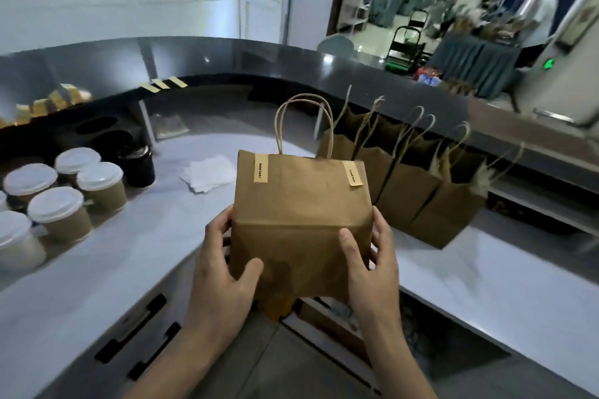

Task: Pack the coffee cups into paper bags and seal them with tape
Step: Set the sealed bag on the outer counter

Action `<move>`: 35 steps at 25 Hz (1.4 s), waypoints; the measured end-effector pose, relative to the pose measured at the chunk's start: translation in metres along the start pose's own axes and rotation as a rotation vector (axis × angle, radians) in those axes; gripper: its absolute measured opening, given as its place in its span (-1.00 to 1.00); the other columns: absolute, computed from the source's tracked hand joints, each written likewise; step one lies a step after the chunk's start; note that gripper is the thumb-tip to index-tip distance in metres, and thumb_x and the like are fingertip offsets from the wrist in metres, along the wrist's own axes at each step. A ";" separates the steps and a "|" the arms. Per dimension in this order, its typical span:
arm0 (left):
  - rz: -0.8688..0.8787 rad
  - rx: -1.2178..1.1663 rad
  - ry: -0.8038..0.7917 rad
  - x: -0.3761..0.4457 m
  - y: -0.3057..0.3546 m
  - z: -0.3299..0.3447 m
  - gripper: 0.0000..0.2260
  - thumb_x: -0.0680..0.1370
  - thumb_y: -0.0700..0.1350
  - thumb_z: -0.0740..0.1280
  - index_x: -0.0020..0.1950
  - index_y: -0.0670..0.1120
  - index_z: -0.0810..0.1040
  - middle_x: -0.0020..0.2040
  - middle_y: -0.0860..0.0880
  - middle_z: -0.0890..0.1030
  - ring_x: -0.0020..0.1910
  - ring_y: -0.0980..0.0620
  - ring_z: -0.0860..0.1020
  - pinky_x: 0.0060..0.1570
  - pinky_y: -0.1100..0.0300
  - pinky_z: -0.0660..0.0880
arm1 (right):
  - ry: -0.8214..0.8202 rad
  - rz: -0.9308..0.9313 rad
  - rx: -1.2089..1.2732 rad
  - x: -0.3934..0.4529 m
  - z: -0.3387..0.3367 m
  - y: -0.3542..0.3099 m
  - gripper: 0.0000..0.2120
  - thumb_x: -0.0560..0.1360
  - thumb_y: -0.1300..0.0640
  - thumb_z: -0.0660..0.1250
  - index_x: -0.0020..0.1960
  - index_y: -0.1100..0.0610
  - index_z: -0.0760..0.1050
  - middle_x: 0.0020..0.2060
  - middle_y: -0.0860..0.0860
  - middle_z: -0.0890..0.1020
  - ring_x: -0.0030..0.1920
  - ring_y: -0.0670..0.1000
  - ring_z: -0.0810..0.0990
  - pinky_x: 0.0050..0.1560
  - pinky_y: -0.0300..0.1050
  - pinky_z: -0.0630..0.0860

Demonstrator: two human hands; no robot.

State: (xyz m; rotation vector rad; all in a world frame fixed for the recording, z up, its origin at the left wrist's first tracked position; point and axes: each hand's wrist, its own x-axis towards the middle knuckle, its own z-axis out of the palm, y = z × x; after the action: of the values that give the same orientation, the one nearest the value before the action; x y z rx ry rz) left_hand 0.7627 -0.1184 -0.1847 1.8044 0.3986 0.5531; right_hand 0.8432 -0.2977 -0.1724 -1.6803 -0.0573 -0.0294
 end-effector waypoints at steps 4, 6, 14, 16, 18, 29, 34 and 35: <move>0.061 -0.018 -0.148 0.004 0.019 0.046 -0.31 0.53 -0.23 0.41 0.44 0.36 0.21 0.29 0.29 0.39 0.28 0.13 0.43 0.25 -0.05 0.49 | 0.164 0.015 -0.046 0.000 -0.053 0.001 -0.34 0.46 -0.31 0.33 0.50 -0.39 0.19 0.45 -0.25 0.33 0.45 -0.08 0.36 0.42 0.14 0.43; 0.110 -0.042 -0.240 0.006 0.030 0.071 -0.33 0.54 -0.22 0.40 0.43 0.37 0.22 0.26 0.35 0.38 0.26 0.21 0.42 0.18 0.14 0.49 | 0.260 0.024 -0.050 -0.002 -0.080 0.001 -0.36 0.45 -0.32 0.32 0.49 -0.40 0.20 0.46 -0.20 0.36 0.43 -0.06 0.39 0.39 0.18 0.47; 0.182 -0.136 -0.584 0.015 0.059 0.176 -0.36 0.56 -0.22 0.38 0.42 0.37 0.24 0.24 0.34 0.42 0.21 0.24 0.46 0.09 0.10 0.56 | 0.609 0.033 -0.039 -0.010 -0.168 0.006 -0.46 0.50 -0.24 0.34 0.43 -0.41 0.26 0.35 -0.19 0.45 0.33 -0.07 0.47 0.21 -0.02 0.56; 0.195 -0.150 -0.658 0.019 0.068 0.203 -0.36 0.56 -0.21 0.38 0.41 0.39 0.24 0.18 0.41 0.42 0.19 0.27 0.45 0.09 0.10 0.56 | 0.689 0.035 -0.038 -0.007 -0.186 0.006 -0.45 0.51 -0.22 0.34 0.45 -0.38 0.27 0.31 -0.22 0.47 0.31 -0.08 0.48 0.14 -0.10 0.57; 0.232 -0.156 -0.731 0.027 0.077 0.227 -0.37 0.56 -0.20 0.38 0.43 0.34 0.23 0.19 0.43 0.41 0.20 0.28 0.44 0.13 0.12 0.54 | 0.762 0.031 -0.035 -0.001 -0.200 0.003 -0.46 0.52 -0.19 0.34 0.46 -0.35 0.27 0.24 -0.30 0.47 0.29 -0.12 0.49 0.05 -0.22 0.54; 0.329 -0.100 -0.994 0.101 0.107 0.334 -0.39 0.56 -0.13 0.38 0.45 0.34 0.21 0.29 0.26 0.42 0.30 0.19 0.40 0.23 0.14 0.45 | 1.026 0.046 -0.024 0.066 -0.238 -0.001 -0.51 0.44 -0.28 0.33 0.35 -0.41 0.34 0.17 -0.32 0.48 0.19 -0.18 0.49 -0.01 -0.17 0.50; 0.361 -0.077 -1.058 0.116 0.126 0.379 -0.46 0.58 -0.08 0.36 0.44 0.31 0.21 0.26 0.29 0.41 0.24 0.24 0.41 0.01 0.40 0.39 | 1.102 0.033 0.016 0.089 -0.265 0.003 -0.60 0.44 -0.22 0.36 0.27 -0.34 0.43 0.19 -0.17 0.60 0.18 -0.18 0.57 -0.01 -0.24 0.50; 0.363 -0.071 -1.060 0.119 0.130 0.388 -0.47 0.59 -0.07 0.35 0.44 0.29 0.21 0.27 0.27 0.41 0.24 0.23 0.41 0.00 0.42 0.39 | 1.116 0.031 0.019 0.094 -0.272 0.004 -0.60 0.46 -0.19 0.37 0.29 -0.31 0.44 0.20 -0.13 0.61 0.18 -0.16 0.58 0.03 -0.21 0.51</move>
State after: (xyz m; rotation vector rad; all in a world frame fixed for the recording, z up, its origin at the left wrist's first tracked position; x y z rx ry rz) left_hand 1.0759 -0.4022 -0.1332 1.8422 -0.6683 -0.1965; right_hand 0.9413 -0.5664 -0.1411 -1.4436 0.7987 -0.9213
